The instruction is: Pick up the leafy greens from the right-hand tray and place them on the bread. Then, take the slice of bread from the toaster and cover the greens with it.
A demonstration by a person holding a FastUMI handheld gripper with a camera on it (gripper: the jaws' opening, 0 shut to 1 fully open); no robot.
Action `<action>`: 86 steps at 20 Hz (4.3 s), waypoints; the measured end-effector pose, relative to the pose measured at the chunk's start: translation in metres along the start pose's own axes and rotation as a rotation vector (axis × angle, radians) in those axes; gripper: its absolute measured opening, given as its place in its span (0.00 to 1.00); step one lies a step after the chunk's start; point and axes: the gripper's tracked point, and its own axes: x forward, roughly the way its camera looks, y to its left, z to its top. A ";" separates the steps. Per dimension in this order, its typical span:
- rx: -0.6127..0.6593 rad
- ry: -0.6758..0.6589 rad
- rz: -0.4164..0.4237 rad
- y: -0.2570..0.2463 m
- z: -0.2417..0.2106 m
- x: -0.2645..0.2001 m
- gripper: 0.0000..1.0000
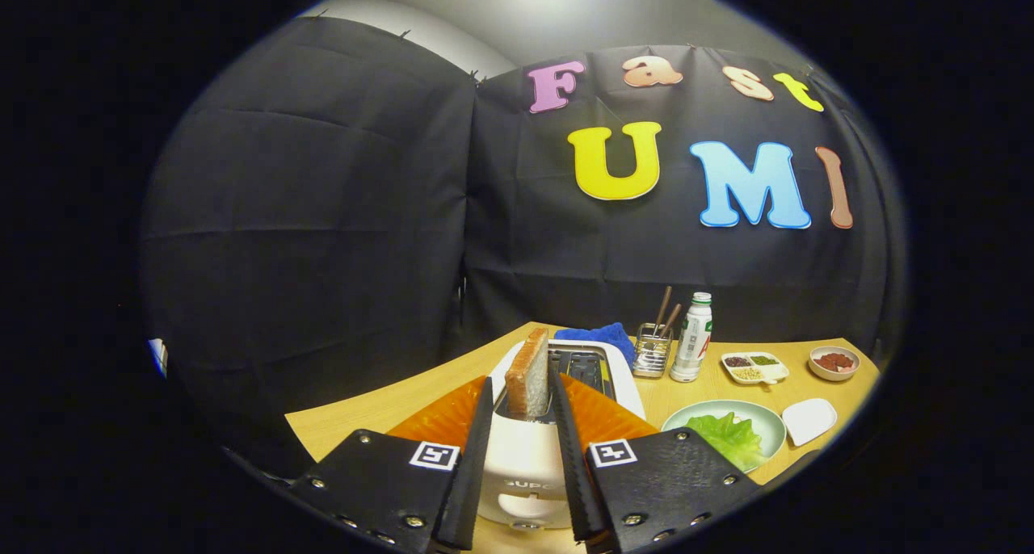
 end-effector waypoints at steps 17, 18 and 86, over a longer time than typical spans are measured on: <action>0.035 0.052 -0.017 0.000 -0.006 0.031 0.06; 0.038 0.053 -0.019 -0.001 -0.006 0.031 0.06; 0.186 0.055 -0.204 -0.209 -0.044 -0.029 0.06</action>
